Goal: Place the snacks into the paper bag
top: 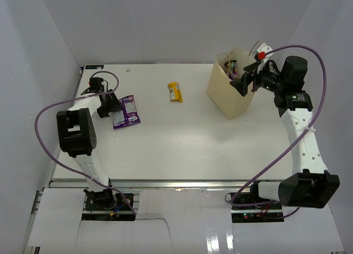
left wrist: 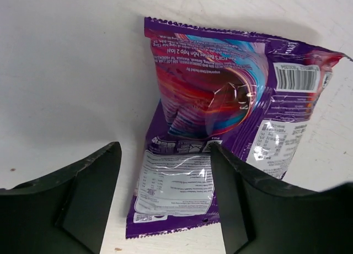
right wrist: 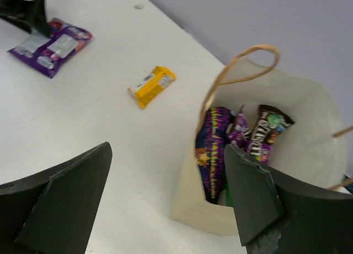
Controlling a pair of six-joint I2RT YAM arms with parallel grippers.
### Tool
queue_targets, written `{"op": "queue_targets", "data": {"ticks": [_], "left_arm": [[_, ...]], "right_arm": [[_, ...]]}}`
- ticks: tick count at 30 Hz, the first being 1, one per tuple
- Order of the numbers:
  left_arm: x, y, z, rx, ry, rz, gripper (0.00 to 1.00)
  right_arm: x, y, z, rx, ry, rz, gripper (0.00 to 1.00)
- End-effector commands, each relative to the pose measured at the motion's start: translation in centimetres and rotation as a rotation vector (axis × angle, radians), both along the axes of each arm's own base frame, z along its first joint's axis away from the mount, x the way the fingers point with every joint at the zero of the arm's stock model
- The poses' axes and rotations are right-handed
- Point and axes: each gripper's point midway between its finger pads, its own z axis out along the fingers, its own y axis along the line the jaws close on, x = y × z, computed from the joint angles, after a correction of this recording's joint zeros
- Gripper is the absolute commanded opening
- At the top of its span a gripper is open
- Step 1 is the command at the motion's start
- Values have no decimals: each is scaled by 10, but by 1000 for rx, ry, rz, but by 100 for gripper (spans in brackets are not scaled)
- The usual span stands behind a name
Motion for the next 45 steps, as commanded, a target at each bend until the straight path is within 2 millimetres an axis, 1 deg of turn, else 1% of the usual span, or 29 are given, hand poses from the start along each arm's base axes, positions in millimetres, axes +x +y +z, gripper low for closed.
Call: {"op": "queue_targets", "data": {"ticks": [1, 3, 6, 10, 11, 12, 15, 18, 19, 20, 22, 23, 25, 26, 27, 28, 29, 31, 32, 33, 34, 37, 38, 39, 40, 41, 42, 43, 45], "left_arm": [[6, -23, 6, -157, -19, -88, 75], [4, -30, 1, -195, -17, -114, 71], [5, -42, 6, -274, -53, -169, 62], [1, -60, 19, -350, -123, -252, 47], [-2, -66, 28, -378, -147, -280, 44], [-4, -70, 32, -398, -158, -299, 38], [-13, -90, 47, -498, -213, -366, 28], [-34, -110, 56, -630, -238, -410, 19], [-32, -114, 68, -653, -271, -430, 17], [-45, -122, 72, -703, -275, -450, 16], [-52, -131, 83, -757, -309, -466, 13], [-61, -135, 80, -783, -296, -465, 13], [-69, -144, 97, -833, -337, -504, 13], [-79, -148, 94, -861, -323, -502, 12], [-85, -156, 106, -881, -362, -554, 12], [-90, -161, 109, -906, -353, -553, 11], [-94, -166, 111, -913, -350, -572, 11], [-105, -183, 117, -924, -342, -623, 10], [-109, -189, 119, -930, -337, -640, 10], [-117, -203, 119, -940, -319, -670, 10], [-118, -206, 122, -937, -328, -673, 10], [-121, -215, 127, -965, -319, -635, 10], [-122, -217, 129, -987, -304, -609, 10], [-122, -219, 130, -996, -300, -604, 10], [-122, -221, 130, -1004, -292, -593, 9], [-123, -225, 132, -1023, -274, -580, 9], [-123, -227, 133, -1033, -263, -571, 9], [-123, -229, 135, -1042, -256, -569, 9], [-122, -233, 137, -1065, -232, -547, 9]], "right_arm": [[-29, 20, -17, 17, 40, 174, 88], [-42, 28, -21, 34, 53, 256, 88], [-56, 36, -28, 62, 87, 329, 87], [-70, 46, -34, 90, 122, 403, 85], [-73, 48, -38, 97, 142, 413, 85], [-79, 58, -40, 95, 152, 450, 83], [-88, 73, -53, 109, 230, 469, 74], [-93, 90, -75, 104, 328, 462, 65], [-95, 95, -79, 102, 349, 463, 63], [-101, 106, -84, 94, 370, 484, 61], [-103, 116, -94, 86, 419, 474, 58], [-111, 127, -100, 75, 446, 496, 56], [-108, 137, -113, 80, 516, 447, 55], [-112, 145, -121, 78, 554, 442, 51], [-108, 150, -123, 89, 571, 421, 50], [-101, 152, -134, 94, 613, 368, 50], [-104, 159, -141, 137, 709, 332, 52], [-102, 172, -150, 195, 802, 298, 57], [-102, 177, -155, 202, 830, 284, 67], [-101, 182, -162, 198, 855, 275, 71], [-110, 192, -163, 182, 859, 310, 75], [-112, 208, -164, 73, 729, 359, 84], [-121, 220, -164, -6, 618, 425, 88], [-115, 222, -164, -65, 520, 399, 90], [-125, 233, -165, -118, 450, 442, 91], [-123, 237, -163, -152, 365, 449, 94], [-114, 236, -163, -222, 253, 419, 95], [-122, 245, -164, -258, 201, 447, 95], [-114, 247, -162, -333, 87, 416, 96]]}}
